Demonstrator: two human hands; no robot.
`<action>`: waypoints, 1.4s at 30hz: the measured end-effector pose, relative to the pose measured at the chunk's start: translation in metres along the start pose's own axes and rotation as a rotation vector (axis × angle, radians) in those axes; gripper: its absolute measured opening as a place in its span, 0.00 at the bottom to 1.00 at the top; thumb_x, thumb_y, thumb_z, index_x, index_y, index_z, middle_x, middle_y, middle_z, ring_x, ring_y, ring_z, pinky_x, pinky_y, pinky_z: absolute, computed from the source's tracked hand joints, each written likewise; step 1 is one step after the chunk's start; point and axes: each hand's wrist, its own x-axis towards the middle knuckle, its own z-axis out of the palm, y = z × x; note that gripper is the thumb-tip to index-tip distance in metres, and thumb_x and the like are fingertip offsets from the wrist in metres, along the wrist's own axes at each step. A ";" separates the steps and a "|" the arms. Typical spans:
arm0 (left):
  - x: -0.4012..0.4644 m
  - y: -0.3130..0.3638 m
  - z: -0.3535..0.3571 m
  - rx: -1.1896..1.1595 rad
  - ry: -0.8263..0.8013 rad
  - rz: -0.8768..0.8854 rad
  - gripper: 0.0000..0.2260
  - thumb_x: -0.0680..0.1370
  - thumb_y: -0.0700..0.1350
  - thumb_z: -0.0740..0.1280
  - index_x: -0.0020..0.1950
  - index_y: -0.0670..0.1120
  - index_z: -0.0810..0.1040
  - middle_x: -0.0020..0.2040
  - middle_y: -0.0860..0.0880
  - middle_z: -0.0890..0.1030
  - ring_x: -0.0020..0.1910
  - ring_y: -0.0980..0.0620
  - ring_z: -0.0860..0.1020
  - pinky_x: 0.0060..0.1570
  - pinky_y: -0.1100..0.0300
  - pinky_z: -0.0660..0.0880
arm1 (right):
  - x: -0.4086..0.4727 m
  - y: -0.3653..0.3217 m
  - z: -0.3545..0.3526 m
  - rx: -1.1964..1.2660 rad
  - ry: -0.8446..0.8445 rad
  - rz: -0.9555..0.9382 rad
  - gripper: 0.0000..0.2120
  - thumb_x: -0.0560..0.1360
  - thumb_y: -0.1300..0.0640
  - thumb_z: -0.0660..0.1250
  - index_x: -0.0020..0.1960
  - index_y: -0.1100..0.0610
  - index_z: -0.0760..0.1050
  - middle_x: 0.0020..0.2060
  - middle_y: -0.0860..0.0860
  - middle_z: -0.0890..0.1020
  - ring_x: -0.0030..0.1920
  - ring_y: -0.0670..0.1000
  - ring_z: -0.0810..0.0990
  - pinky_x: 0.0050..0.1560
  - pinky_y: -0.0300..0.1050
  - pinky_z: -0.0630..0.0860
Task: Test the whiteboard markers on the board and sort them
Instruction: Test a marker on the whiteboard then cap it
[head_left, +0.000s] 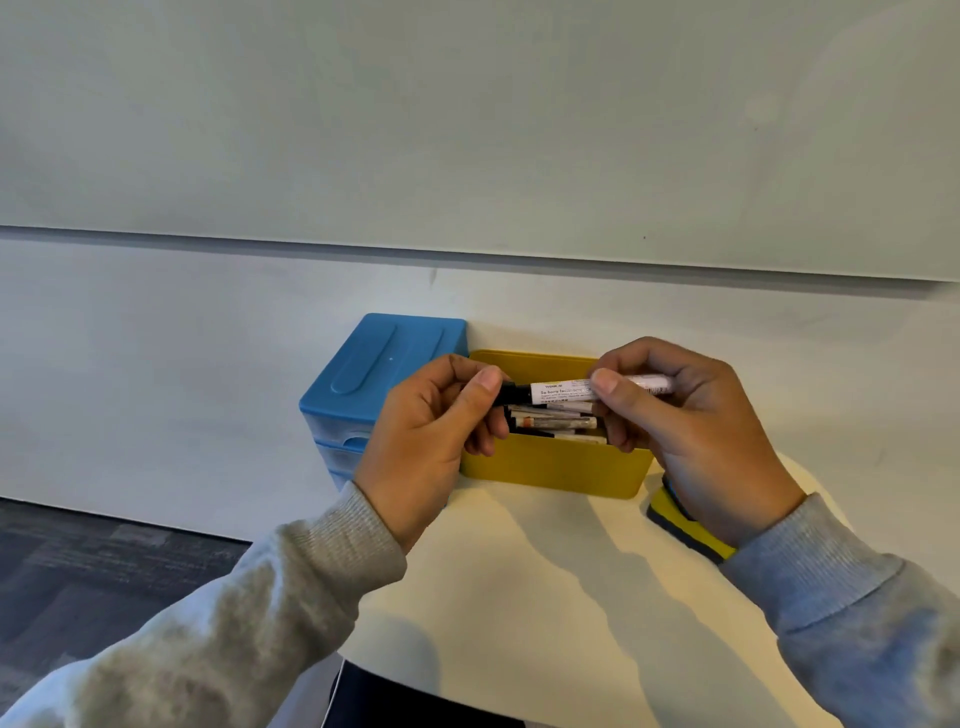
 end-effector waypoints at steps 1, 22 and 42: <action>-0.001 0.000 0.001 0.038 0.005 0.022 0.15 0.77 0.52 0.62 0.52 0.41 0.79 0.34 0.50 0.81 0.32 0.55 0.76 0.34 0.64 0.76 | -0.001 0.000 0.002 -0.044 -0.023 -0.017 0.07 0.76 0.57 0.69 0.48 0.61 0.81 0.33 0.60 0.78 0.31 0.51 0.73 0.32 0.41 0.71; -0.007 -0.003 0.010 -0.064 -0.016 -0.130 0.22 0.79 0.51 0.63 0.48 0.30 0.70 0.29 0.50 0.69 0.27 0.55 0.64 0.28 0.61 0.60 | -0.003 0.000 -0.008 -0.555 -0.278 -0.310 0.04 0.80 0.57 0.69 0.54 0.50 0.80 0.44 0.46 0.82 0.44 0.50 0.78 0.41 0.45 0.74; -0.018 0.002 0.012 0.288 0.077 0.156 0.14 0.80 0.54 0.56 0.37 0.52 0.74 0.28 0.60 0.75 0.29 0.60 0.73 0.29 0.72 0.66 | -0.015 0.011 0.020 -0.269 -0.387 -0.082 0.05 0.78 0.53 0.67 0.44 0.51 0.78 0.33 0.41 0.75 0.33 0.42 0.72 0.36 0.28 0.65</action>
